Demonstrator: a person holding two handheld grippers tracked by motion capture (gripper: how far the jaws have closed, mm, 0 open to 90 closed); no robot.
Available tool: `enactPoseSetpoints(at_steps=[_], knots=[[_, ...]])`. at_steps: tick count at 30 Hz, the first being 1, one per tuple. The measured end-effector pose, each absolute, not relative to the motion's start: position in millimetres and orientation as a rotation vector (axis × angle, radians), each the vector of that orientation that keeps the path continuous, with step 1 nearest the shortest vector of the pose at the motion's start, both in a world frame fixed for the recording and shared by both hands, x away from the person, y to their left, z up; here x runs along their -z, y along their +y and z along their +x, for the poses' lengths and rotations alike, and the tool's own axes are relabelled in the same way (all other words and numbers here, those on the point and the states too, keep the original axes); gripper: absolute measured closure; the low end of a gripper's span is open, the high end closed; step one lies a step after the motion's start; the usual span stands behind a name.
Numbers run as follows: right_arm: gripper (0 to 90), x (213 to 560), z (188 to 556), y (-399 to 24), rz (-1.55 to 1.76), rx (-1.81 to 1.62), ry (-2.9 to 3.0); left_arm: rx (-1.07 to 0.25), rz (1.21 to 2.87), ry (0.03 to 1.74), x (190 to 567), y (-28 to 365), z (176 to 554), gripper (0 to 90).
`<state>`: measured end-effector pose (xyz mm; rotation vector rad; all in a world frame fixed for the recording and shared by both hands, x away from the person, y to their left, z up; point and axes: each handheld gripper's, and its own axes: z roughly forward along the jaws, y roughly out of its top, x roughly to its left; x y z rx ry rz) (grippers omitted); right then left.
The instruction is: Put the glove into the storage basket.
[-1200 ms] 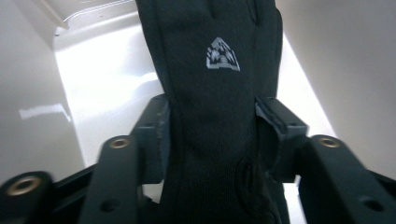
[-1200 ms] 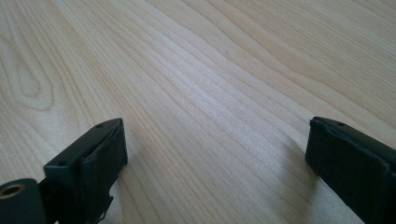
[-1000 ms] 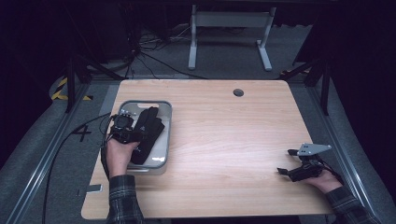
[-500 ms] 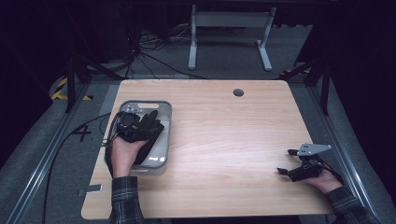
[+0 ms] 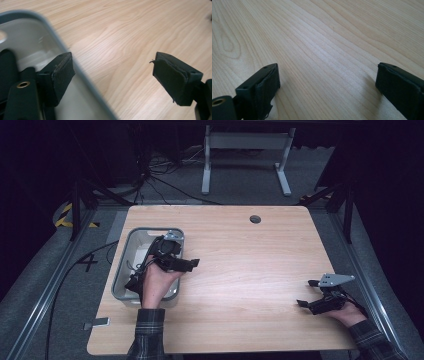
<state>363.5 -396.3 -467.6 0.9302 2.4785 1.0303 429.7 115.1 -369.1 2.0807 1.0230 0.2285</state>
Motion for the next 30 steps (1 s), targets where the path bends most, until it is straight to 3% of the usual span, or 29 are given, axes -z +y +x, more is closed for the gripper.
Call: enactPoseSetpoints(at_steps=[13, 30], knots=[[6.2, 467.6, 363.5, -396.3, 0.930, -1.030, 2.479, -0.197, 2.149, 0.863, 373.2, 48.8, 418.3, 13.3], [6.1, 467.6, 362.7, -396.1, 0.928, -1.031, 2.482, -0.195, 2.185, 0.734, 398.8, -2.6, 395.4, 11.7]])
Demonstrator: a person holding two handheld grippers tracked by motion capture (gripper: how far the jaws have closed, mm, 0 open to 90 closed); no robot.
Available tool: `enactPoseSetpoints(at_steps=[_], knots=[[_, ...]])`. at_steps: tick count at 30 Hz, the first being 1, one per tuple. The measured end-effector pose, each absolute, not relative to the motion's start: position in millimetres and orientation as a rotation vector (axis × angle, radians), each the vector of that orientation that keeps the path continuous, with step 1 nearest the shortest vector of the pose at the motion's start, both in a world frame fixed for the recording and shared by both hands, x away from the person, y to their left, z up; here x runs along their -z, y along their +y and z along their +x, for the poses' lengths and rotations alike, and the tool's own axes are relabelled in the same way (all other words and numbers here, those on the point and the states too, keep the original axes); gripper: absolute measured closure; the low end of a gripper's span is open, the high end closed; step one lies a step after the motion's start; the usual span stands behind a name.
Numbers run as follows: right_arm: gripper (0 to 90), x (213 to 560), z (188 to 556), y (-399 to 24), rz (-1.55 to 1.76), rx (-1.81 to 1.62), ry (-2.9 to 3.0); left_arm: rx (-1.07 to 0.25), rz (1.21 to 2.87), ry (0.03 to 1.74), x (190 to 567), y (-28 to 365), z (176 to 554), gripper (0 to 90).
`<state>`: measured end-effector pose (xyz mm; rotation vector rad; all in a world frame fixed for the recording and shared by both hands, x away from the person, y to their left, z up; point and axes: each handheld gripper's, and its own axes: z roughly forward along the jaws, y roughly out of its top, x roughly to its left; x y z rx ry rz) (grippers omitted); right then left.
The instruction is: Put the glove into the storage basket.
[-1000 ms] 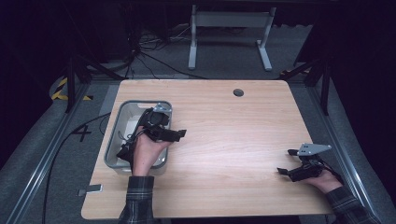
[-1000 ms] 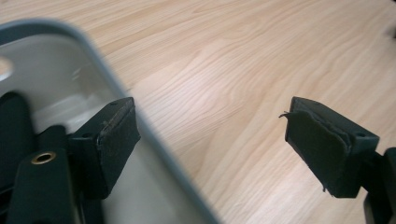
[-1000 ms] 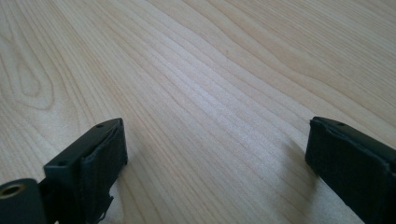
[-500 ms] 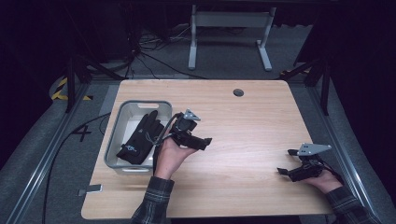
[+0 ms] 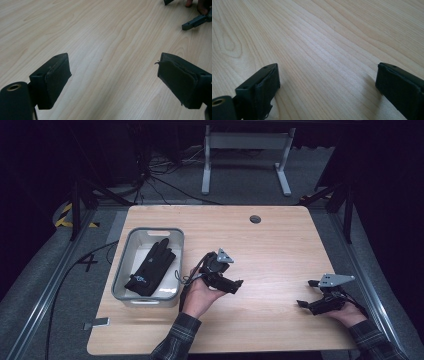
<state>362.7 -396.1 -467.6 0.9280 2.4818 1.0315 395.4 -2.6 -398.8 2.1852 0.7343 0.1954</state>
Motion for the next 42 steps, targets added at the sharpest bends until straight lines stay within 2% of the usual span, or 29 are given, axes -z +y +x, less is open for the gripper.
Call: enactPoseSetpoints(at_steps=[17, 32, 42], knots=[[6.1, 467.6, 362.6, -396.1, 0.929, -1.032, 2.482, -0.181, 2.216, 0.667, 434.6, -26.5, 372.9, 11.6], [6.1, 467.6, 362.7, -396.1, 0.928, -1.031, 2.482, -0.225, 2.320, 0.662, 464.2, -42.7, 372.5, 11.1], [6.1, 467.7, 362.7, -396.1, 0.927, -1.032, 2.481, -0.226, 2.317, 0.605, 473.9, -45.1, 373.4, 2.0]])
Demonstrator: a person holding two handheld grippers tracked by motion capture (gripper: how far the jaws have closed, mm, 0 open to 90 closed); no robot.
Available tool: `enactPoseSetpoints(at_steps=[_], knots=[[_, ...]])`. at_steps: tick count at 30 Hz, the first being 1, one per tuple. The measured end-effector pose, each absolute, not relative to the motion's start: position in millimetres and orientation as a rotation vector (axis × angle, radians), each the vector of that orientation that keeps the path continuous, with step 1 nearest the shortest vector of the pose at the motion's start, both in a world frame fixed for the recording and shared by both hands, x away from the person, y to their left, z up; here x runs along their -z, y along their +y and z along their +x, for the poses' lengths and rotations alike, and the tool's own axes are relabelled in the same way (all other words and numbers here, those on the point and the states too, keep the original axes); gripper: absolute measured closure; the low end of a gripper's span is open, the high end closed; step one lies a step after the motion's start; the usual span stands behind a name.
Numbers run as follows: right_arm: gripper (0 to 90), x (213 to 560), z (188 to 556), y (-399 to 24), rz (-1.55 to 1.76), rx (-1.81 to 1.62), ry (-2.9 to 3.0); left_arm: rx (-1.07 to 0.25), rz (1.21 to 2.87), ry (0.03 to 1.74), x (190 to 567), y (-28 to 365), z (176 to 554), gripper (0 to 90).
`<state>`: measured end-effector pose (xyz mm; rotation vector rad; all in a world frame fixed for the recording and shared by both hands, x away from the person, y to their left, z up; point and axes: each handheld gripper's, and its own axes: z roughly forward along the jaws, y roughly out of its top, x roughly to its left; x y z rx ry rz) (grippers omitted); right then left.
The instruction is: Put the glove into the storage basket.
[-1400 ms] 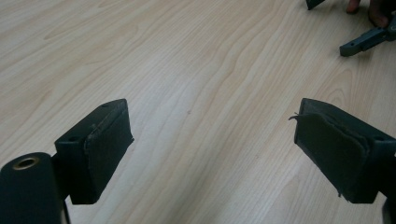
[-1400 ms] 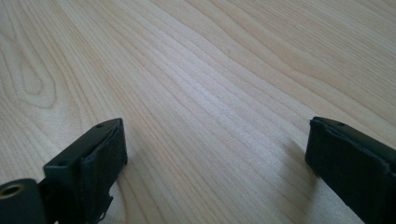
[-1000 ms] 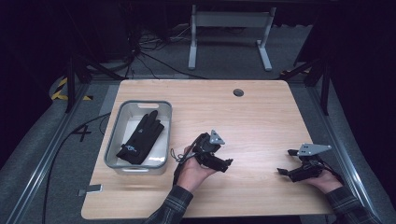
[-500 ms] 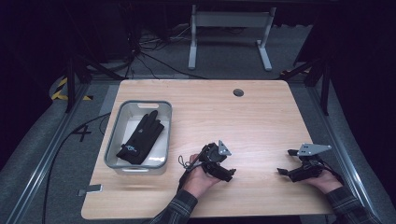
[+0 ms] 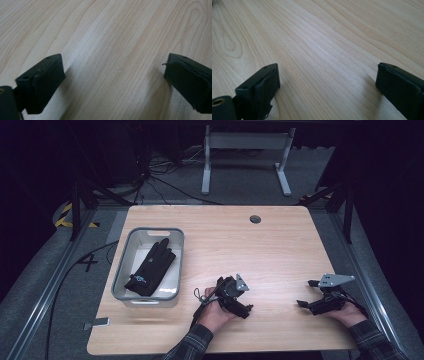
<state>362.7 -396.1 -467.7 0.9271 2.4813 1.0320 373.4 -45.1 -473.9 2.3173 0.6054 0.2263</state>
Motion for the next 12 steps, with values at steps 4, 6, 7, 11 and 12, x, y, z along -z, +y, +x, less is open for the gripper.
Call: enactPoseSetpoints(at_steps=[4, 6, 7, 11, 12], knots=[[6.1, 467.7, 362.7, -396.1, 0.928, -1.032, 2.482, -0.224, 2.320, 0.606, 473.9, -45.3, 373.2, 1.5], [6.1, 467.6, 362.6, -396.1, 0.928, -1.032, 2.482, -0.226, 2.320, 0.602, 474.0, -45.4, 373.4, 0.8], [6.1, 467.6, 362.6, -396.1, 0.928, -1.032, 2.482, -0.222, 2.322, 0.605, 474.1, -45.5, 373.5, 0.0], [6.1, 467.6, 362.6, -396.1, 0.928, -1.032, 2.482, -0.218, 2.322, 0.616, 474.1, -45.4, 373.1, 0.1], [6.1, 467.6, 362.6, -396.1, 0.928, -1.032, 2.482, -0.218, 2.322, 0.616, 474.1, -45.4, 373.1, 0.1]])
